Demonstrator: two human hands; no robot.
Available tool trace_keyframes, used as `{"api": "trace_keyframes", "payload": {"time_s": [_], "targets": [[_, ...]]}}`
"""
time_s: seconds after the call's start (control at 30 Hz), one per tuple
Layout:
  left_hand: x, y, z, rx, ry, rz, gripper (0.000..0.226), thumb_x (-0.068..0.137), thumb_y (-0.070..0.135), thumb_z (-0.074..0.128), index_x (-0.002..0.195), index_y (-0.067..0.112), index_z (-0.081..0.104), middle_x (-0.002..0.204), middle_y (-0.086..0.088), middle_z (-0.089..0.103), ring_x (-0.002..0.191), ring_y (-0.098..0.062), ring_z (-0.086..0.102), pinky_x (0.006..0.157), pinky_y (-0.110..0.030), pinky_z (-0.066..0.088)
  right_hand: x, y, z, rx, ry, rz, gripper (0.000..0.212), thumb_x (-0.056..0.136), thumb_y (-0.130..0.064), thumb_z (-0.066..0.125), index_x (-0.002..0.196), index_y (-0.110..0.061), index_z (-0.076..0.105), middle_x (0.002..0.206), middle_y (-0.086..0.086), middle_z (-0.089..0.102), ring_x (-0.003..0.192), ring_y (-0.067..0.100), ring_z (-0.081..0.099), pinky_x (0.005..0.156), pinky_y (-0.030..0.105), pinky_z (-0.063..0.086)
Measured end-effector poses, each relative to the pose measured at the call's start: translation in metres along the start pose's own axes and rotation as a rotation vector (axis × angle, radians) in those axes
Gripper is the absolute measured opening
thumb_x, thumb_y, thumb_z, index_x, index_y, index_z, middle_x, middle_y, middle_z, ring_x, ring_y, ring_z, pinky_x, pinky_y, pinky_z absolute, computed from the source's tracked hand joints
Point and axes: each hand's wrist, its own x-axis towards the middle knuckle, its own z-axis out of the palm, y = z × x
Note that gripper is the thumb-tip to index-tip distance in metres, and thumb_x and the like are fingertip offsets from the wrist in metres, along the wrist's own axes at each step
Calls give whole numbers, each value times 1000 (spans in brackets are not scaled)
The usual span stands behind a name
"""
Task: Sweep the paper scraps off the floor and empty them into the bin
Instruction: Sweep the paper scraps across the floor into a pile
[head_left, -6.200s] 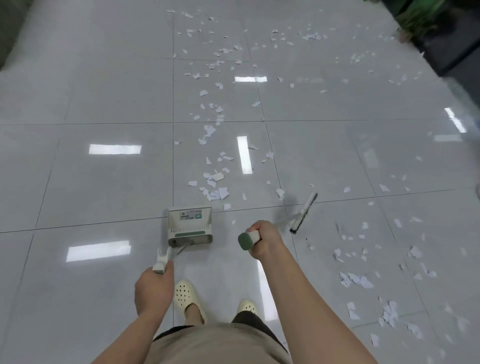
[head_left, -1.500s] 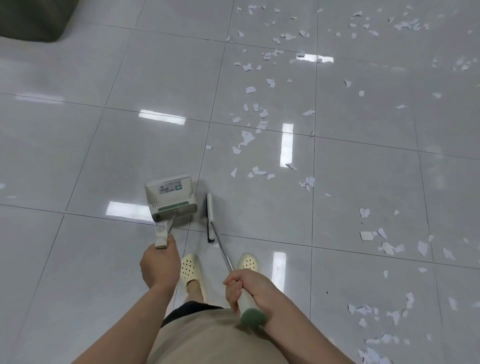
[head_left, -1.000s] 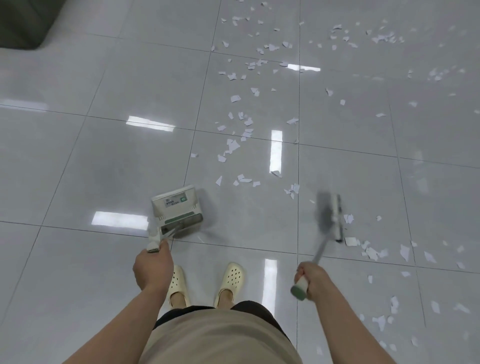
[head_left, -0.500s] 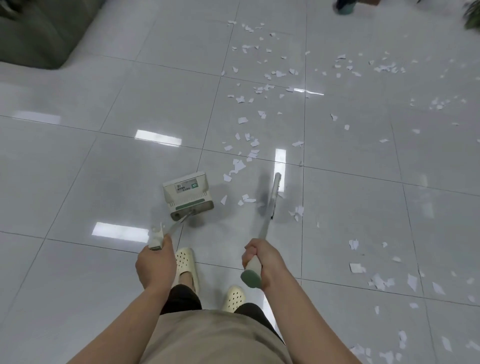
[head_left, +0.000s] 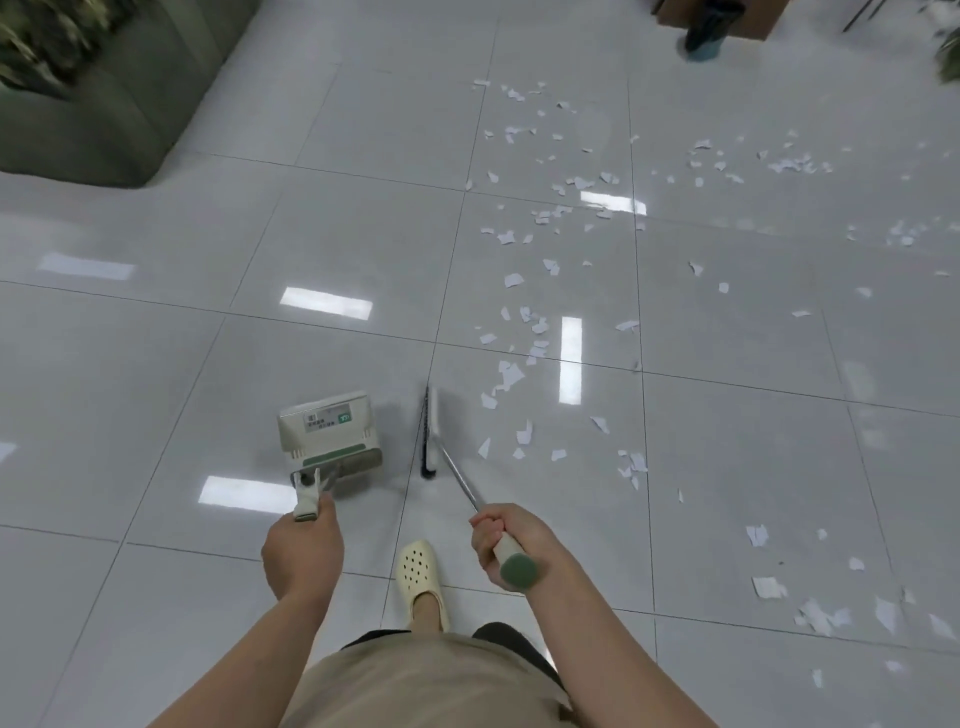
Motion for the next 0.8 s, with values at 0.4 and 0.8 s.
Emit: {"api": "trace_keyframes", "payload": {"time_s": [0.4, 0.8], "targets": [[61, 30, 6, 87, -138, 75, 56, 96, 53, 59, 70, 3, 60, 66, -16, 61, 61, -38, 59, 57, -42, 54, -19, -72, -79, 150, 465, -312, 29, 88, 6, 42, 65, -12, 38, 41, 1, 38, 25, 12, 38, 30, 16, 36], [52, 51, 26, 56, -265, 146, 52, 97, 49, 61, 71, 4, 60, 67, -13, 63, 63, -31, 59, 56, -34, 43, -6, -56, 8, 186, 223, -366, 29, 90, 7, 41, 72, -15, 35, 46, -2, 33, 29, 8, 33, 28, 14, 31]]}}
